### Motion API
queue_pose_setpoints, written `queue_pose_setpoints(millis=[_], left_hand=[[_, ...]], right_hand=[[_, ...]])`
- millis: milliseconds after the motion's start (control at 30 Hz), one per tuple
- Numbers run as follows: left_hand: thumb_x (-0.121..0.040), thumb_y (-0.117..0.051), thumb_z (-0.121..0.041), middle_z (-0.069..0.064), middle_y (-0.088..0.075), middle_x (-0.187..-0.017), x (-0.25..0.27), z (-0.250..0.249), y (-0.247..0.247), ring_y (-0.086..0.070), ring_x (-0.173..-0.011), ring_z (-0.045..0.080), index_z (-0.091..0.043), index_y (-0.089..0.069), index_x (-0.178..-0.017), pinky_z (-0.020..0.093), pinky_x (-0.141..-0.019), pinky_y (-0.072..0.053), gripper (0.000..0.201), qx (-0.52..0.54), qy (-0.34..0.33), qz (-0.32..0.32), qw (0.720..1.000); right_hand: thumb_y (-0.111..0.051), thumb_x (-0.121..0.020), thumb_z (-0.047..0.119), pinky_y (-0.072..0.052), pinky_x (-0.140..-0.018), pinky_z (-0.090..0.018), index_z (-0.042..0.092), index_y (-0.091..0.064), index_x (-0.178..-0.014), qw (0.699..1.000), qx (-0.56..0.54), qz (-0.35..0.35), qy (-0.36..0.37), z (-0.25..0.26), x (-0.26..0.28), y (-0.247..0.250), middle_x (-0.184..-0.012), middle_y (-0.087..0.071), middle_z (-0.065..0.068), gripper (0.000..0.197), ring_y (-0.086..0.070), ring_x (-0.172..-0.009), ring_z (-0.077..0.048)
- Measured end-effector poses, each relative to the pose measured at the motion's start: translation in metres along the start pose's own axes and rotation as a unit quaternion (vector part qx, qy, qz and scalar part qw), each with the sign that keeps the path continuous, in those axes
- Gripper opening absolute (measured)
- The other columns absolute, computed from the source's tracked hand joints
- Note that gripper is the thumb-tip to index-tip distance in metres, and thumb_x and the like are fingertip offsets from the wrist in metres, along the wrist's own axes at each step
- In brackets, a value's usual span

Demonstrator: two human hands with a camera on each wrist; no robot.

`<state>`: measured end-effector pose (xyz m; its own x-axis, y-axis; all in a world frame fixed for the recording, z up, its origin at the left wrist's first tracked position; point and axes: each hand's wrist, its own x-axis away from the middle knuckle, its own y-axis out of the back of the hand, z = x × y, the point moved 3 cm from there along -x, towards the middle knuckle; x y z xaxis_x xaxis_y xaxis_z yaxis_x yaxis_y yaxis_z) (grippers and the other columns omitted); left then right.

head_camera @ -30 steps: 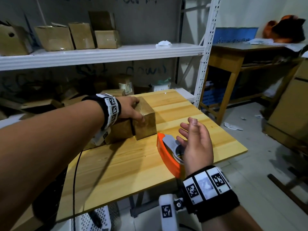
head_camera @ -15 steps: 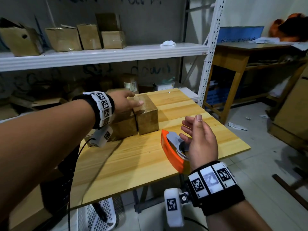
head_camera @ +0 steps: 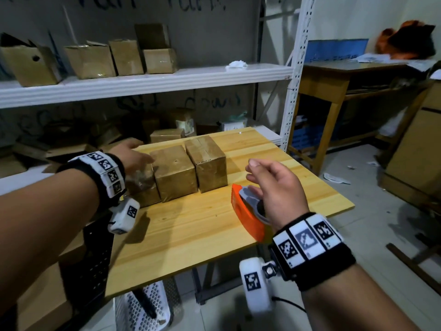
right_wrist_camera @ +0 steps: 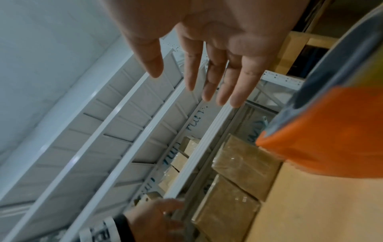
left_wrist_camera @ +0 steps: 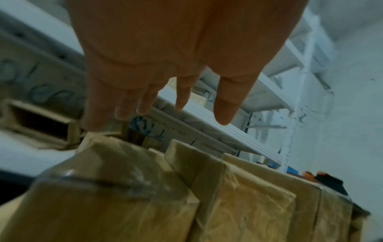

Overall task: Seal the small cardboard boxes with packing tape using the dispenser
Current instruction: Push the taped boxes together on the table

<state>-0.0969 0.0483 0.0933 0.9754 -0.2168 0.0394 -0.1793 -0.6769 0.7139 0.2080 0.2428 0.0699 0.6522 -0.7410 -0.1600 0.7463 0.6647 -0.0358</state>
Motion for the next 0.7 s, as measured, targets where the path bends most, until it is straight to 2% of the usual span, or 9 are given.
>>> queue_pose_setpoints(millis=[100, 133, 233, 300, 333, 433, 533, 567, 700], left_hand=[[-0.066, -0.096, -0.028, 0.012, -0.070, -0.129, -0.004, 0.020, -0.001, -0.070, -0.109, 0.034, -0.022, -0.061, -0.143, 0.044, -0.092, -0.060, 0.085, 0.042, 0.053, 0.019, 0.998], [-0.059, -0.098, -0.029, 0.013, -0.072, -0.123, -0.006, 0.027, -0.002, -0.070, -0.108, 0.035, -0.019, -0.065, -0.138, 0.049, -0.095, -0.060, 0.087, 0.053, 0.064, 0.017, 0.996], [-0.071, -0.094, -0.021, 0.018, -0.072, -0.115, -0.003, 0.037, 0.000, -0.070, -0.103, 0.039, -0.009, -0.067, -0.130, 0.053, -0.096, -0.059, 0.065, 0.057, 0.083, 0.007, 0.995], [-0.074, -0.092, -0.020, 0.019, -0.068, -0.122, -0.001, 0.043, 0.003, -0.067, -0.108, 0.039, -0.003, -0.063, -0.132, 0.050, -0.097, -0.058, 0.066, 0.046, 0.093, -0.005, 0.995], [-0.075, -0.092, -0.018, 0.019, -0.065, -0.125, 0.000, 0.046, 0.004, -0.064, -0.112, 0.039, -0.003, -0.062, -0.133, 0.048, -0.098, -0.057, 0.067, 0.041, 0.095, -0.003, 0.995], [-0.074, -0.091, -0.008, 0.020, -0.055, -0.148, -0.001, 0.059, -0.001, -0.056, -0.132, 0.039, -0.009, -0.042, -0.157, 0.047, -0.109, -0.050, 0.096, 0.056, 0.104, 0.026, 0.993], [-0.077, -0.091, -0.006, 0.014, -0.055, -0.153, -0.001, 0.065, -0.002, -0.056, -0.135, 0.034, -0.016, -0.032, -0.163, 0.040, -0.110, -0.047, 0.105, 0.046, 0.075, 0.024, 0.996], [-0.075, -0.091, -0.005, 0.013, -0.056, -0.152, -0.001, 0.065, -0.001, -0.057, -0.134, 0.033, -0.017, -0.031, -0.163, 0.041, -0.111, -0.048, 0.107, 0.054, 0.068, 0.027, 0.996], [-0.073, -0.092, -0.003, 0.010, -0.059, -0.149, -0.001, 0.066, 0.000, -0.060, -0.131, 0.032, -0.022, -0.029, -0.165, 0.047, -0.113, -0.049, 0.112, 0.077, 0.072, 0.051, 0.993]], right_hand=[[-0.069, -0.099, 0.042, -0.061, -0.096, -0.041, 0.027, -0.073, -0.106, 0.996, -0.079, 0.009, -0.052, 0.010, -0.010, -0.015, -0.109, -0.079, 0.004, 0.017, -0.074, -0.108, -0.016], [-0.070, -0.098, 0.044, -0.061, -0.095, -0.040, 0.024, -0.073, -0.108, 0.993, -0.093, 0.013, -0.070, 0.011, -0.017, -0.023, -0.112, -0.078, 0.002, 0.022, -0.074, -0.108, -0.017], [-0.075, -0.084, 0.052, -0.061, -0.088, -0.041, 0.020, -0.073, -0.104, 0.992, -0.067, 0.013, -0.110, 0.013, -0.049, -0.048, -0.115, -0.077, -0.009, 0.038, -0.074, -0.100, -0.023], [-0.075, -0.079, 0.055, -0.059, -0.097, -0.049, 0.015, -0.074, -0.105, 0.991, -0.015, 0.012, -0.133, 0.011, -0.074, -0.060, -0.119, -0.075, -0.016, 0.048, -0.073, -0.104, -0.031], [-0.075, -0.074, 0.060, -0.056, -0.103, -0.055, 0.014, -0.074, -0.113, 0.989, 0.012, 0.012, -0.146, 0.009, -0.087, -0.066, -0.121, -0.074, -0.017, 0.060, -0.071, -0.110, -0.036], [-0.069, -0.060, 0.075, -0.048, -0.112, -0.057, 0.019, -0.064, -0.139, 0.977, 0.094, 0.022, -0.188, 0.002, -0.112, -0.077, -0.138, -0.068, -0.007, 0.097, -0.064, -0.123, -0.035], [-0.062, -0.076, 0.077, -0.048, -0.112, -0.052, 0.016, -0.065, -0.131, 0.964, 0.173, 0.051, -0.195, -0.004, -0.121, -0.084, -0.132, -0.069, -0.010, 0.082, -0.065, -0.120, -0.036], [-0.062, -0.075, 0.077, -0.049, -0.111, -0.052, 0.016, -0.066, -0.126, 0.959, 0.192, 0.060, -0.198, -0.007, -0.121, -0.088, -0.130, -0.069, -0.010, 0.079, -0.066, -0.117, -0.037], [-0.072, -0.075, 0.072, -0.055, -0.104, -0.055, 0.016, -0.061, -0.140, 0.953, 0.201, 0.083, -0.212, -0.022, -0.117, -0.101, -0.127, -0.065, -0.010, 0.087, -0.066, -0.116, -0.039]])
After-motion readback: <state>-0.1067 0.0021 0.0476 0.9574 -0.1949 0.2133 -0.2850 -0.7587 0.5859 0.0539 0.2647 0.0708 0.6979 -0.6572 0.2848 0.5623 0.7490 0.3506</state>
